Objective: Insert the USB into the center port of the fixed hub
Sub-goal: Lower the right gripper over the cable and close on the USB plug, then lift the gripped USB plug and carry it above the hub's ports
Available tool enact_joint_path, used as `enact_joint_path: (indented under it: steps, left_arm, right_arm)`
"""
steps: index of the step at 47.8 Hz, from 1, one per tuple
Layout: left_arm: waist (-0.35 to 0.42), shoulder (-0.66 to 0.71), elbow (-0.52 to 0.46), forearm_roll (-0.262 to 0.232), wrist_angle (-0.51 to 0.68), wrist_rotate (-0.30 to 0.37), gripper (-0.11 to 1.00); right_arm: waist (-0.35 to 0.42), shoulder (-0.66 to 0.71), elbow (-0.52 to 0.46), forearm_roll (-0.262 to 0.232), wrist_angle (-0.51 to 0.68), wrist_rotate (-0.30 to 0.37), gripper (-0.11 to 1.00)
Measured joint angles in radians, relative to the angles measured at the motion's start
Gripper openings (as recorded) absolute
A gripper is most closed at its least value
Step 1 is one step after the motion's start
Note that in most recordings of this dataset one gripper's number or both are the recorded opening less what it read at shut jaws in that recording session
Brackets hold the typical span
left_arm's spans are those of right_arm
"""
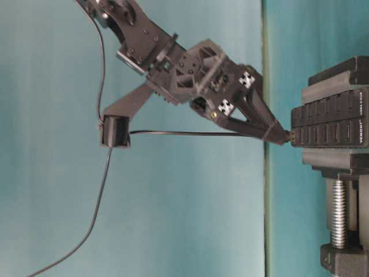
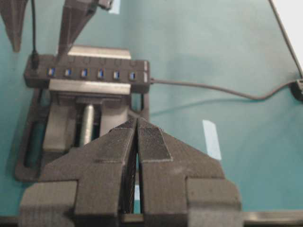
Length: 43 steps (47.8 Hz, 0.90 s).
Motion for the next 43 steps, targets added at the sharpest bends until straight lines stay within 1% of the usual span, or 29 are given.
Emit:
enact_joint_path:
  steps: [6, 12, 15, 26, 30, 33, 43]
  left_arm:
    - [0.000, -0.002, 0.000, -0.002, 0.000, 0.000, 0.00]
    - [0.000, 0.000, 0.000, 0.000, 0.000, 0.000, 0.00]
    - [0.000, -0.002, 0.000, 0.000, 0.000, 0.000, 0.00]
    - [0.000, -0.002, 0.000, 0.000, 0.000, 0.000, 0.00]
    - [0.000, 0.000, 0.000, 0.000, 0.000, 0.000, 0.00]
    - [0.000, -0.002, 0.000, 0.000, 0.000, 0.000, 0.00]
    - [0.000, -0.002, 0.000, 0.000, -0.002, 0.000, 0.00]
  right_arm:
    - [0.000, 0.008, -0.008, 0.000, 0.000, 0.002, 0.72]
    - [0.000, 0.011, -0.009, 0.000, 0.002, 0.002, 0.63]
    - [-0.002, 0.012, -0.009, 0.000, 0.002, 0.002, 0.56]
    - [-0.005, 0.015, -0.011, 0.002, 0.005, 0.002, 0.23]
    - [-0.006, 0.015, -0.014, 0.000, 0.006, 0.000, 0.13]
    - [-0.006, 0.015, -0.015, 0.000, 0.011, 0.002, 0.09]
    - [-0.005, 0.015, -0.025, 0.000, 0.035, 0.002, 0.09]
